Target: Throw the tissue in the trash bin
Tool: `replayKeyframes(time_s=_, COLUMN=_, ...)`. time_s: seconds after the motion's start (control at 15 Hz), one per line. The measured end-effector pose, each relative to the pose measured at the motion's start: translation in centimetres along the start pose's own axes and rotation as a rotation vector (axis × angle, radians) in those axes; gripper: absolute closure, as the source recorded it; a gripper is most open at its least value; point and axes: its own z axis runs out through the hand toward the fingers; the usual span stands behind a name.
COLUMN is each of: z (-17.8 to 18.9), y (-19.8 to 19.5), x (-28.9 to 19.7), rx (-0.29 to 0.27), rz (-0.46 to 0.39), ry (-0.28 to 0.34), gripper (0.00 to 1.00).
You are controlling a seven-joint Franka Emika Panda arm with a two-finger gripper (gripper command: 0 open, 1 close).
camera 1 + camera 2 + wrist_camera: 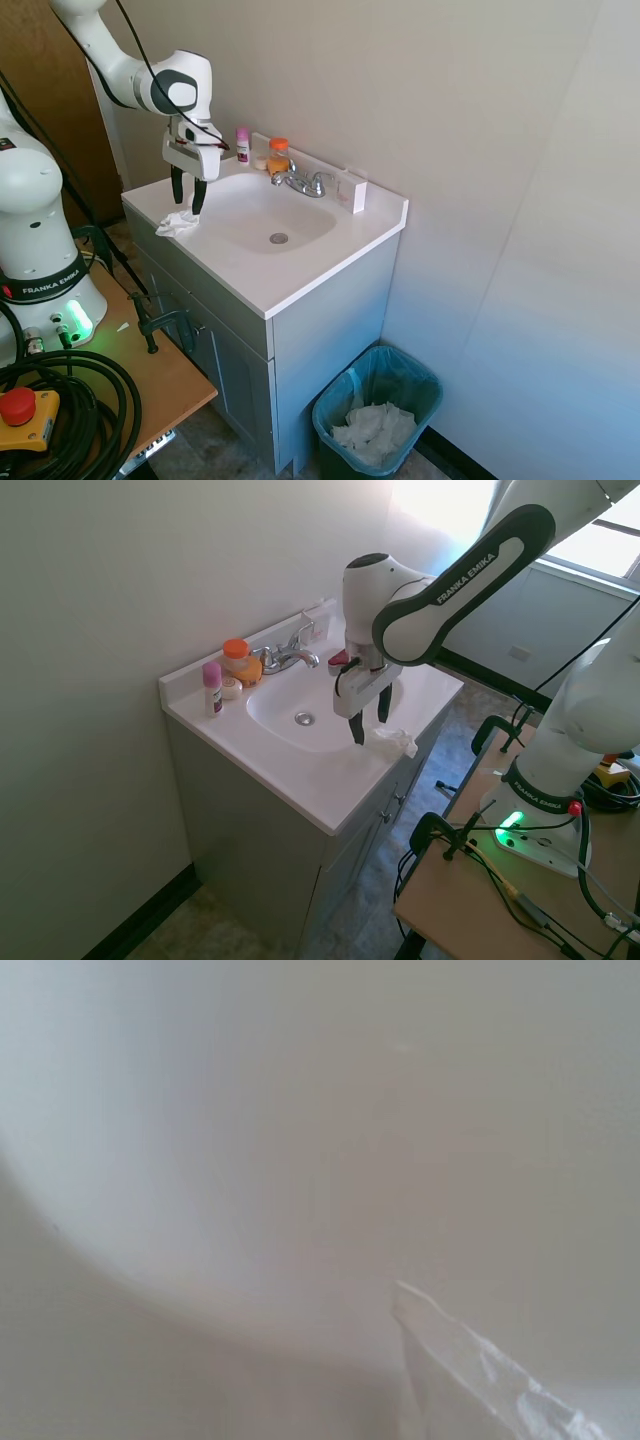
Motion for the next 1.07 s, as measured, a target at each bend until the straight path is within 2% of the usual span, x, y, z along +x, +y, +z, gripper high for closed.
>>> replayKeyframes(time_s=1.07, z=1.7, y=-0.4, x=1.5, rx=0.046, rz=0.025, ry=0.0, gripper=1.0)
